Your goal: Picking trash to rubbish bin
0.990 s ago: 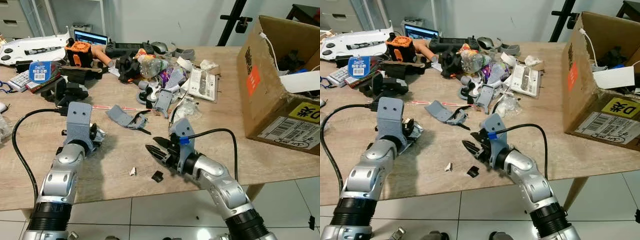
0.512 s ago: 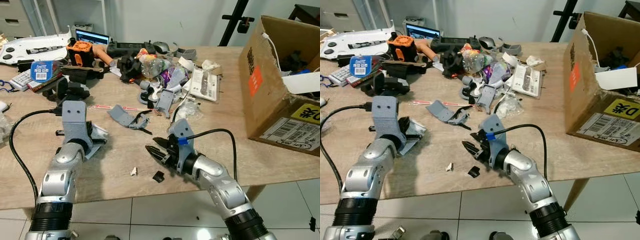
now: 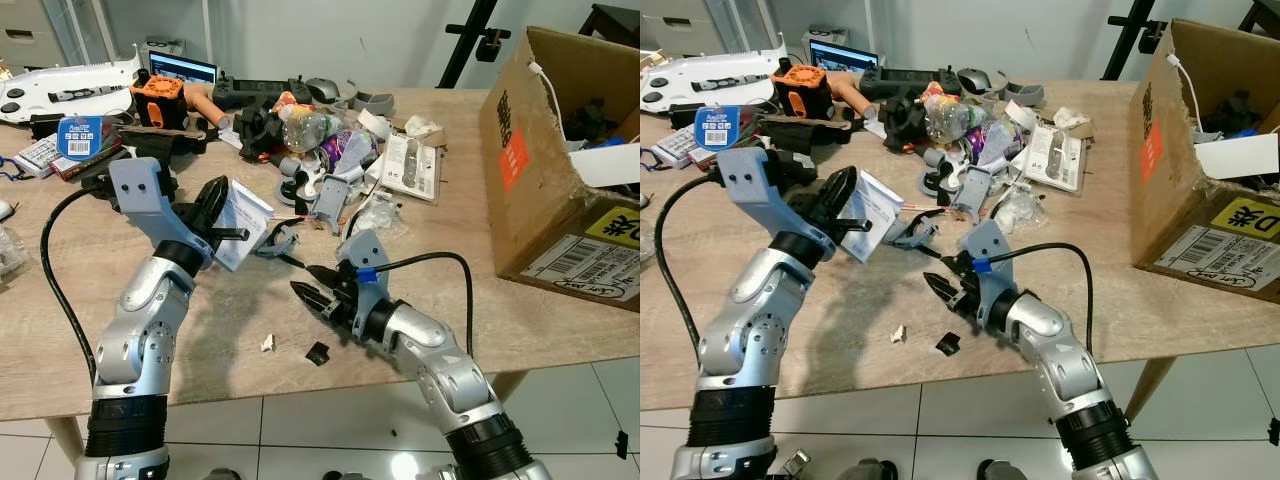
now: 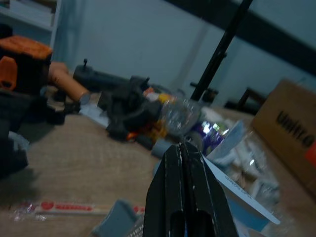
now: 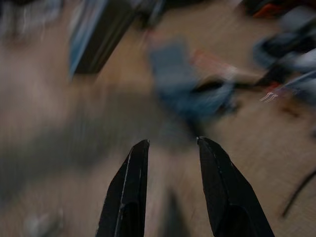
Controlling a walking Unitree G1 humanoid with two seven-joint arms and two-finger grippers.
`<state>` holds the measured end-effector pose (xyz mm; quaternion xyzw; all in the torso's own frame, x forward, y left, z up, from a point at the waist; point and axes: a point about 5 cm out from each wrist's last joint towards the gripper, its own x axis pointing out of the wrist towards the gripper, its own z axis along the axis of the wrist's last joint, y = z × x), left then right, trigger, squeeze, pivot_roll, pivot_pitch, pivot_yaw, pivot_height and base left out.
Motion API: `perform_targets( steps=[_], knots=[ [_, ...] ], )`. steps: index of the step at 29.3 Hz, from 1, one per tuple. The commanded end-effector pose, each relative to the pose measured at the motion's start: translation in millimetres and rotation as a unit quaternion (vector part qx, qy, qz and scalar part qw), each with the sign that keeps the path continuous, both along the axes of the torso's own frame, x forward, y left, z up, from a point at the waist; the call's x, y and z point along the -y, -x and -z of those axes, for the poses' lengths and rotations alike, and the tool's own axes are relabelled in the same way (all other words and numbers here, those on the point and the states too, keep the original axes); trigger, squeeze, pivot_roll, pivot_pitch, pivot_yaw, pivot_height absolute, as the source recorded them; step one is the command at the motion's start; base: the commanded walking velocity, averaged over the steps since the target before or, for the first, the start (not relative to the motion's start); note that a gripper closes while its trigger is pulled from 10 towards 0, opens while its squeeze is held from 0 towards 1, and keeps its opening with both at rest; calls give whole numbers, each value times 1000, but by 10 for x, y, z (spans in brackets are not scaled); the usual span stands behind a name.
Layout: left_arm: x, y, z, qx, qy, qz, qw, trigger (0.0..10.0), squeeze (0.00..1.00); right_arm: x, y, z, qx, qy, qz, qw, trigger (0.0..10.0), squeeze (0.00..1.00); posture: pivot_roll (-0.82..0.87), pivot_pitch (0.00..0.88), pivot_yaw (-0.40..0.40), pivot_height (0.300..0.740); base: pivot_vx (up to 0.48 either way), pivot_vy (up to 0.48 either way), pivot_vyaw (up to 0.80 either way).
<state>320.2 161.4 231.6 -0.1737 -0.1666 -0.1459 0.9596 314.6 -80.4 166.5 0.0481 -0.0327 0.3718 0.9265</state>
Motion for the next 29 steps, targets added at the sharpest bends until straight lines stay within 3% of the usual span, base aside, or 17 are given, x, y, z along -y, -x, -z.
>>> perform_targets(
  steps=[1, 2, 3, 8, 13, 16, 21, 22, 28, 29],
  knots=[
    [27, 17, -42, 14, 14, 9, 1000, 0, 0, 33, 4, -217, 31, -67, -1, 997, 10000, 337, 24, 185, -54, 740, 0, 0, 0],
    [27, 17, -42, 14, 14, 9, 1000, 0, 0, 33, 4, -217, 31, -67, -1, 997, 10000, 337, 24, 185, -54, 740, 0, 0, 0],
    [28, 4, -43, 15, 16, 9, 1000, 0, 0, 21, 11, -264, 39, -85, -13, 996, 10000, 1000, 28, 210, -57, 740, 0, 0, 0],
    [10, -31, -42, 15, 9, -14, 1000, 0, 0, -123, 161, -481, 92, -143, -76, 982, 10000, 1000, 28, 189, -54, 740, 0, 0, 0],
    [10, -50, -32, 14, 10, -22, 1000, 0, 0, -232, 217, -423, 77, -133, -98, 983, 10000, 1000, 27, 191, -52, 740, 0, 0, 0],
    [67, -53, -45, 16, 10, -4, 1000, 0, 0, -212, 160, -389, 69, -130, -76, 986, 10000, 1000, 34, 219, -54, 740, 0, 0, 0],
    [175, 18, -71, 28, 14, 45, 999, 0, 0, -108, 49, -385, 53, -146, -15, 988, 10000, 1000, 32, 192, -51, 740, 0, 0, 0],
    [192, 19, -68, 27, 14, 50, 998, 0, 0, -88, 27, -387, 50, -152, -8, 987, 10000, 0, 36, 211, -52, 740, 0, 0, 0],
    [247, 55, -98, 29, 23, 79, 996, 0, 0, -70, 14, -383, 40, -166, -1, 985, 10000, 0, 31, 183, -48, 740, 0, 0, 0],
    [262, 47, -105, 29, 21, 79, 996, 0, 0, -70, 6, -375, 38, -165, -2, 986, 10000, 0, 40, 212, -52, 740, 0, 0, 0]
  ],
)
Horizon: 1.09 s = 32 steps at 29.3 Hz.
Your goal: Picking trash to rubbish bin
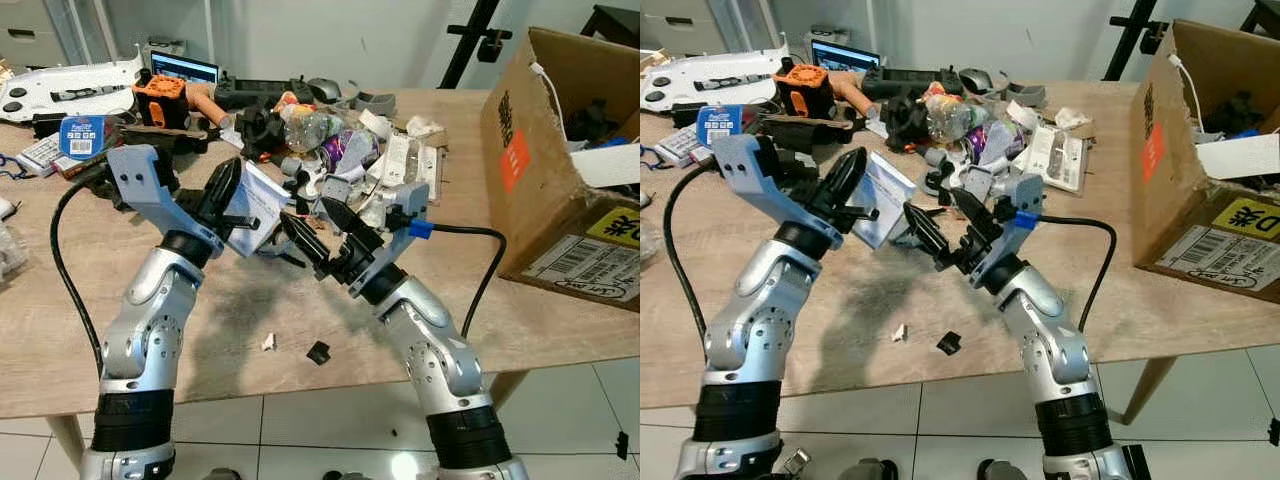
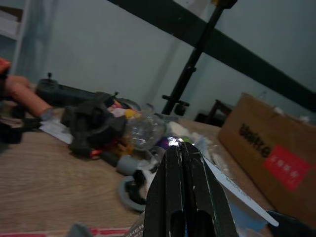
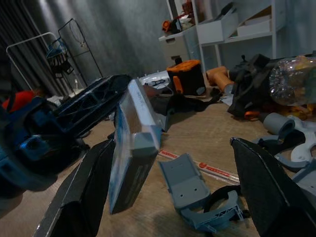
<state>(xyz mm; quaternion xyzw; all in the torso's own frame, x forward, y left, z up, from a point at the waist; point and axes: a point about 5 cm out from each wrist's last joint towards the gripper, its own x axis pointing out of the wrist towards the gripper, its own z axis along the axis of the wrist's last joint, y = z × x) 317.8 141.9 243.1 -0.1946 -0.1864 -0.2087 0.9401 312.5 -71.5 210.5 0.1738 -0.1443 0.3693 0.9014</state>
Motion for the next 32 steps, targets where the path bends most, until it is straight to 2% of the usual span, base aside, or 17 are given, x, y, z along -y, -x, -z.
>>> perform_targets(
  steps=[1, 5, 10, 12, 16, 19, 24, 25, 27, 28, 32],
  knots=[
    [76, 17, 6, -2, 2, 16, 1000, 0, 0, 19, -21, 72, -20, -4, 0, 1000, 10000, 0, 40, 212, -52, 740, 0, 0, 0],
    [121, 40, -27, -3, 8, 22, 1000, 0, 0, -15, -11, 71, -21, -6, -10, 1000, 10000, 0, 40, 189, -48, 740, 0, 0, 0],
    [214, 83, -65, -5, 23, 37, 999, 0, 0, -46, -24, 76, -23, -7, -15, 1000, 10000, 0, 48, 213, -48, 740, 0, 0, 0],
    [240, 101, -79, -5, 28, 44, 999, 0, 0, -54, -24, 73, -24, -9, -16, 1000, 10000, 0, 46, 181, -45, 740, 0, 0, 0],
    [359, 125, -87, -9, 37, 65, 997, 0, 0, -67, -62, 91, -27, -1, -12, 1000, 10000, 0, 53, 218, -45, 740, 0, 0, 0],
    [454, 169, -108, -9, 45, 86, 995, 0, 0, -74, -71, 97, -28, 0, -9, 1000, 10000, 0, 52, 182, -40, 740, 0, 0, 0],
    [506, 171, -100, -14, 44, 92, 995, 0, 0, -73, -89, 102, -28, 1, -11, 1000, 10000, 0, 59, 219, -40, 740, 0, 0, 0],
    [525, 185, -95, -17, 43, 98, 994, 0, 0, -69, -84, 96, -26, -2, -10, 1000, 2745, 0, 58, 182, -35, 740, 0, 0, 0],
    [538, 195, -91, -18, 41, 102, 994, 0, 0, -65, -81, 92, -25, -4, -9, 1000, 2745, 0, 58, 182, -35, 740, 0, 0, 0],
    [553, 193, -75, -22, 37, 103, 994, 0, 0, -55, -87, 91, -24, -6, -8, 1000, 0, 0, 60, 203, -37, 740, 0, 0, 0],
    [564, 197, -52, -27, 35, 103, 994, 0, 0, -41, -88, 100, -23, -8, -6, 1000, 0, 0, 59, 215, -35, 740, 0, 0, 0]
  ],
)
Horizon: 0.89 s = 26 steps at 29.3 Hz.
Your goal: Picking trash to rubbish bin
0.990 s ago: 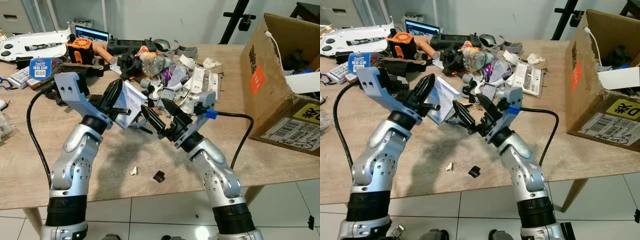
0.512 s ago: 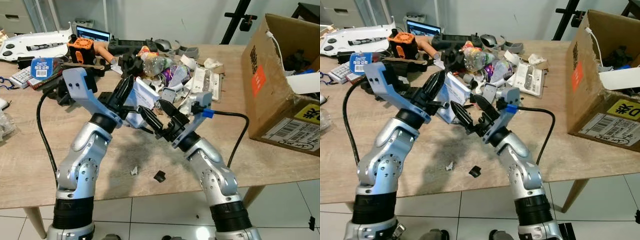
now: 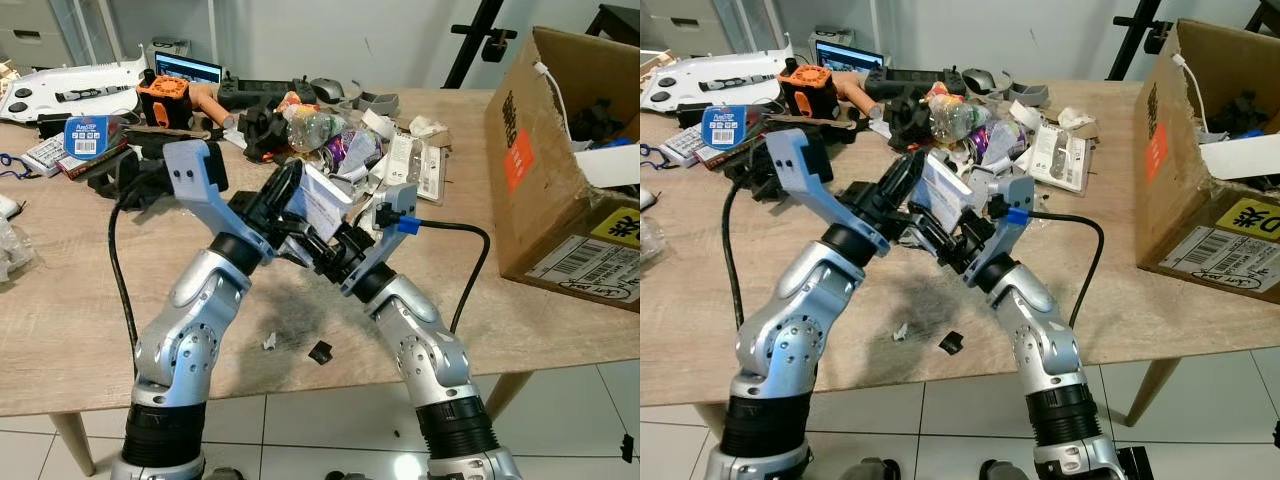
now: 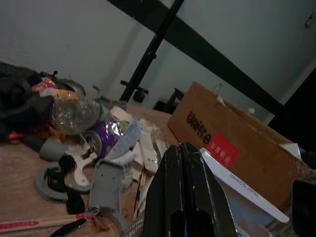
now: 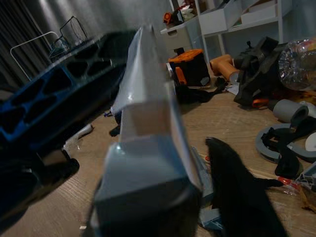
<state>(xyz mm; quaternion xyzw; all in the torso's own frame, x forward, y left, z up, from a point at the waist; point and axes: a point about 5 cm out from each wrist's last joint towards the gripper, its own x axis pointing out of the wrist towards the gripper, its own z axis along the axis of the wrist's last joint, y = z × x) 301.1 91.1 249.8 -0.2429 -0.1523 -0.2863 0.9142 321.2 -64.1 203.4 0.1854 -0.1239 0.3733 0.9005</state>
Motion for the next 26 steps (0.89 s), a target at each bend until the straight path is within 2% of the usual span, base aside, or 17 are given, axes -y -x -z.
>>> perform_targets(
  steps=[1, 4, 10, 13, 15, 19, 22, 23, 24, 25, 26],
  knots=[
    [57, 29, 23, -7, 5, 9, 1000, 0, 0, 44, -5, 17, 1, -9, 6, 1000, 0, 0, 59, 188, -33, 740, 0, 0, 0],
    [45, 22, 37, -10, 0, 6, 1000, 0, 0, 61, -14, 1, 6, -12, 10, 1000, 0, 0, 60, 215, -34, 740, 0, 0, 0],
    [-12, 0, 52, -13, -9, -7, 1000, 0, 0, 87, -41, -50, 16, -18, 17, 1000, 0, 0, 61, 217, -38, 740, 0, 0, 0],
    [-28, 9, 46, -13, -8, -10, 1000, 0, 0, 101, -43, -84, 20, -28, 24, 999, 0, 0, 59, 189, -40, 740, 0, 0, 0],
    [-33, -7, 55, -14, -10, -13, 1000, 0, 0, 106, -57, -89, 20, -28, 25, 999, 0, 0, 60, 216, -42, 740, 0, 0, 0],
    [-69, -4, 40, -15, -3, -20, 1000, 0, 0, 97, -58, -102, 22, -28, 26, 999, 0, 0, 61, 190, -34, 740, 0, 0, 0],
    [-105, -28, 37, -15, -2, -26, 1000, 0, 0, 90, -73, -120, 23, -29, 28, 999, 0, 0, 62, 211, -33, 740, 0, 0, 0],
    [-182, -73, 32, -15, -13, -61, 998, 0, 0, 95, -76, -145, 26, -30, 33, 999, 0, 0, 58, 219, -34, 740, 0, 0, 0],
    [-182, -73, 32, -15, -13, -61, 998, 0, 0, 95, -76, -145, 26, -30, 33, 999, 0, 0, 58, 219, -34, 740, 0, 0, 0],
    [-396, -172, 40, -11, -50, -154, 987, 10000, 0, 141, -90, -202, 30, -34, 56, 997, 0, 0, 57, 209, -32, 740, 0, 0, 0],
    [-396, -172, 40, -11, -50, -154, 987, 10000, 0, 141, -90, -202, 30, -34, 56, 997, 0, 0, 57, 209, -32, 740, 0, 0, 0]
  ],
)
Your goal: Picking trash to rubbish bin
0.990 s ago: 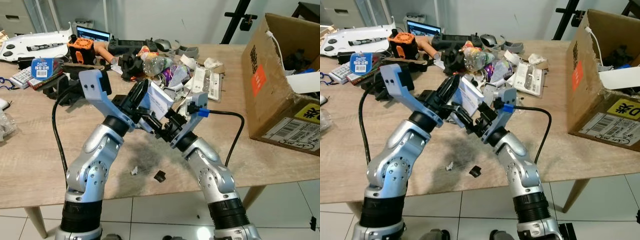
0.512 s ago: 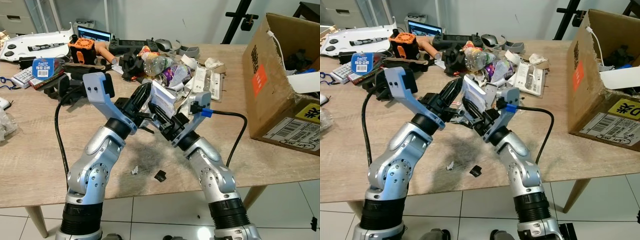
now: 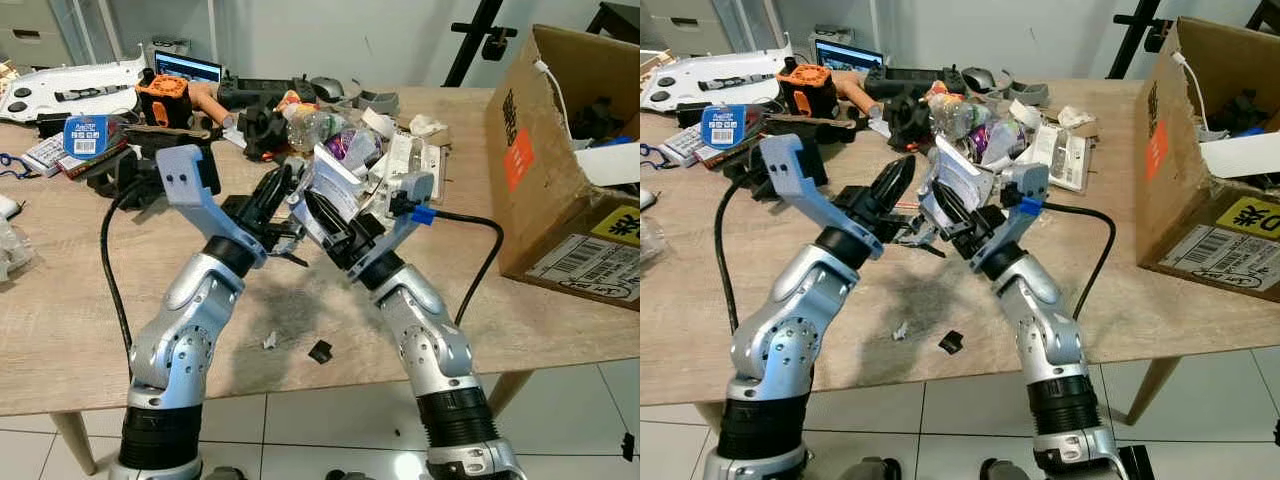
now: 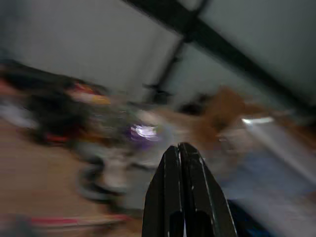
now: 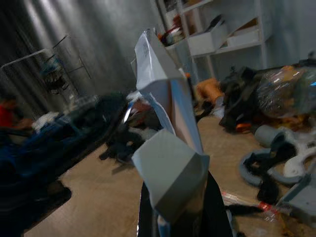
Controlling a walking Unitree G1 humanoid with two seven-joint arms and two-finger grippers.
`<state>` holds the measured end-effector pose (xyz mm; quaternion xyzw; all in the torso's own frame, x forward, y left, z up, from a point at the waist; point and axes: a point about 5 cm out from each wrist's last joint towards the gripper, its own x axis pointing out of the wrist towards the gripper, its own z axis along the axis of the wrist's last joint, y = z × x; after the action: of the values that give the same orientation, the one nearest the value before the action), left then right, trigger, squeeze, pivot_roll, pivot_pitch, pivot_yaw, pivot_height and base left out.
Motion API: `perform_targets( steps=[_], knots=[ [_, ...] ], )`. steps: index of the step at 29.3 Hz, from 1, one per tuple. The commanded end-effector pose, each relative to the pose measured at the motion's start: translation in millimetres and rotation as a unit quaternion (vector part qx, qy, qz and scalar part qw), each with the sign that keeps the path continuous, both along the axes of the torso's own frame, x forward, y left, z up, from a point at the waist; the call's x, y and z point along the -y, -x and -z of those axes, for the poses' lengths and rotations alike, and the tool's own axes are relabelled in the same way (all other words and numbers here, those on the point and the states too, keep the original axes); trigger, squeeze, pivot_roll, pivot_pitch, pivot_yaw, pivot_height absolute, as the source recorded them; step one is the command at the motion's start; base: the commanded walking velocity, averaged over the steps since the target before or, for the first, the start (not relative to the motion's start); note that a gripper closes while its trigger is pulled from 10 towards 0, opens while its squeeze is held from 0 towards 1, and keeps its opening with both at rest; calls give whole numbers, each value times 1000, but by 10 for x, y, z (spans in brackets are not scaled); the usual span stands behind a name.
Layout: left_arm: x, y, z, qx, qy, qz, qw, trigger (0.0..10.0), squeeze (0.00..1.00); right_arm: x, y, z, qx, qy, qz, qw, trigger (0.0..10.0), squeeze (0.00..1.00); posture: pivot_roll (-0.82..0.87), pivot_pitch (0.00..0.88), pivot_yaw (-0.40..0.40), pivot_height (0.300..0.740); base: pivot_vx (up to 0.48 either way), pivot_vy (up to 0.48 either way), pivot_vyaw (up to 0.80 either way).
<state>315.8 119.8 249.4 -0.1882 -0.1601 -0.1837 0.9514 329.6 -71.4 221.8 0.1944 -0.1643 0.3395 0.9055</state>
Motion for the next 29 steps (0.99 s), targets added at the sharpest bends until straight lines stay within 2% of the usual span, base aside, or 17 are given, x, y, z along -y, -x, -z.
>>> perform_targets(
  steps=[1, 2, 3, 4, 5, 6, 8, 9, 11, 12, 13, 18, 21, 22, 26, 29],
  knots=[
    [-239, -68, 52, -4, -30, -86, 996, 10000, 0, 113, -22, -49, 5, -10, 33, 999, 275, 0, 55, 213, -29, 740, 0, 0, 0],
    [-239, -68, 52, -4, -30, -86, 996, 10000, 0, 113, -22, -49, 5, -10, 33, 999, 275, 0, 55, 213, -29, 740, 0, 0, 0],
    [-372, -87, 66, -4, -46, -126, 991, 10000, 0, 159, -36, -73, 9, -6, 45, 999, 9333, 0, 45, 220, -24, 740, 0, 0, 0],
    [-445, -91, 58, 1, -53, -146, 988, 10000, 0, 188, -38, -92, 14, -2, 50, 999, 7922, 0, 45, 220, -24, 740, 0, 0, 0],
    [-500, -87, 45, 6, -56, -160, 985, 10000, 0, 216, -36, -111, 18, 2, 54, 998, 5451, 0, 39, 206, -25, 740, 0, 0, 0],
    [-547, -87, 34, 10, -54, -172, 984, 10000, 0, 256, -38, -132, 21, 2, 59, 998, 2235, 0, 39, 206, -25, 740, 0, 0, 0],
    [-569, -87, 28, 12, -52, -177, 983, 10000, 0, 281, -39, -145, 23, 0, 62, 998, 2235, 0, 39, 206, -25, 740, 0, 0, 0],
    [-580, -89, 21, 15, -49, -176, 983, 10000, 0, 303, -45, -155, 23, -1, 64, 998, 314, 0, 42, 205, -29, 740, 0, 0, 0],
    [-591, -97, 23, 15, -53, -177, 983, 10000, 0, 332, -57, -156, 24, 1, 68, 997, 118, 0, 43, 213, -30, 740, 0, 0, 0],
    [-602, -95, 31, 15, -49, -176, 983, 10000, 239, 355, -63, -153, 25, 8, 72, 997, 2510, 0, 43, 217, -23, 740, 0, 0, 0],
    [-617, -92, 53, 12, -56, -179, 982, 10000, 1000, 375, -69, -164, 26, 11, 79, 996, 10000, 0, 40, 201, -18, 740, 0, 0, 0],
    [-629, -109, 139, 2, -80, -189, 979, 10000, 1000, 401, -86, -191, 26, 13, 94, 995, 10000, 0, 40, 217, -20, 740, 0, 0, 0],
    [-652, -138, 227, -20, -121, -226, 966, 10000, 1000, 405, -104, -211, 25, 25, 112, 993, 10000, 0, 42, 188, -18, 740, 0, 0, 0],
    [-659, -156, 255, -31, -134, -232, 963, 10000, 0, 400, -103, -235, 34, 31, 115, 992, 10000, 0, 42, 196, -18, 740, 0, 0, 0],
    [-659, -171, 280, -36, -148, -236, 960, 10000, 0, 387, -88, -294, 57, 43, 116, 991, 10000, 0, 34, 189, -18, 740, 0, 0, -200],
    [-623, -190, 263, -35, -139, -224, 964, 10000, 0, 404, -87, -375, 70, 39, 116, 990, 10000, 0, 38, 187, -21, 740, 0, 0, -800]
  ],
)
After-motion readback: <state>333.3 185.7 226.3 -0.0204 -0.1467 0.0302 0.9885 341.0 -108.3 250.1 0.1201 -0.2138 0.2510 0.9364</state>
